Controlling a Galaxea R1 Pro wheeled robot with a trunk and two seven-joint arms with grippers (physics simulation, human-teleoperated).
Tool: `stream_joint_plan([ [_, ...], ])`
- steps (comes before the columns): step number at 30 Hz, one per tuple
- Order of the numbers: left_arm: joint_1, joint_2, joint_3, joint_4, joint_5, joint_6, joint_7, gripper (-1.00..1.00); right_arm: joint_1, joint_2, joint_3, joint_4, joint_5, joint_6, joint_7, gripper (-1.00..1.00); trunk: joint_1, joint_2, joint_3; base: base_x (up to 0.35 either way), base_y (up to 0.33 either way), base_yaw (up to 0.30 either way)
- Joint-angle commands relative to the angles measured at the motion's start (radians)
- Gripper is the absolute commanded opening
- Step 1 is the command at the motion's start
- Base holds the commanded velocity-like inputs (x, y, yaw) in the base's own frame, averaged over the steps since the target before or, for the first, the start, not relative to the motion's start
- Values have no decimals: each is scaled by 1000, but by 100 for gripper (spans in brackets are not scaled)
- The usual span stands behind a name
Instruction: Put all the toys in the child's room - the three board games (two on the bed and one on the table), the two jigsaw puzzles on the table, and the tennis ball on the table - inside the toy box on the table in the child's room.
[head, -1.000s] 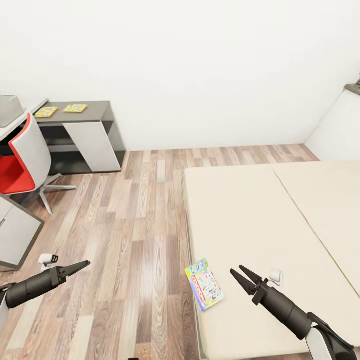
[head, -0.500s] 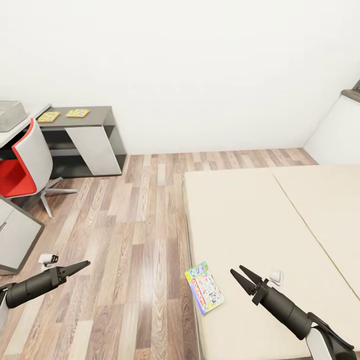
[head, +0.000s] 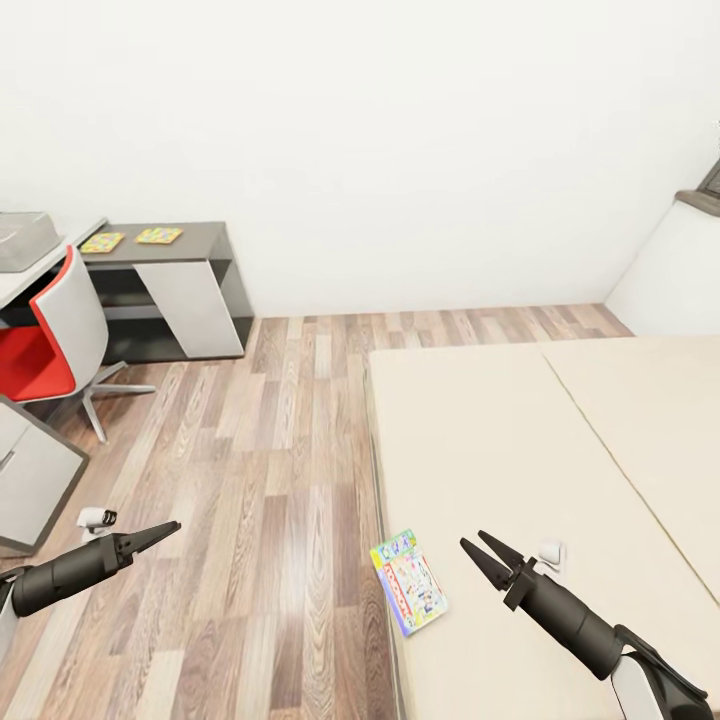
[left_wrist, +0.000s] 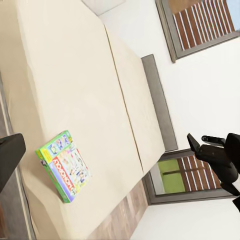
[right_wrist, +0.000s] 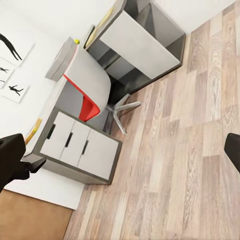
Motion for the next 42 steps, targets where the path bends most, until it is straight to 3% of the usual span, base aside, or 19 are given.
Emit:
stream_joint_plan([
  [1,-1,0,0,0,-1,11,-4,100,-1,0,0,0,-7,8,1,100,1,-2,0,0,0,0],
  [42,-1,0,0,0,-5,11,-4,100,-1,0,0,0,-7,8,1,100,1,-2,68,0,0,0],
])
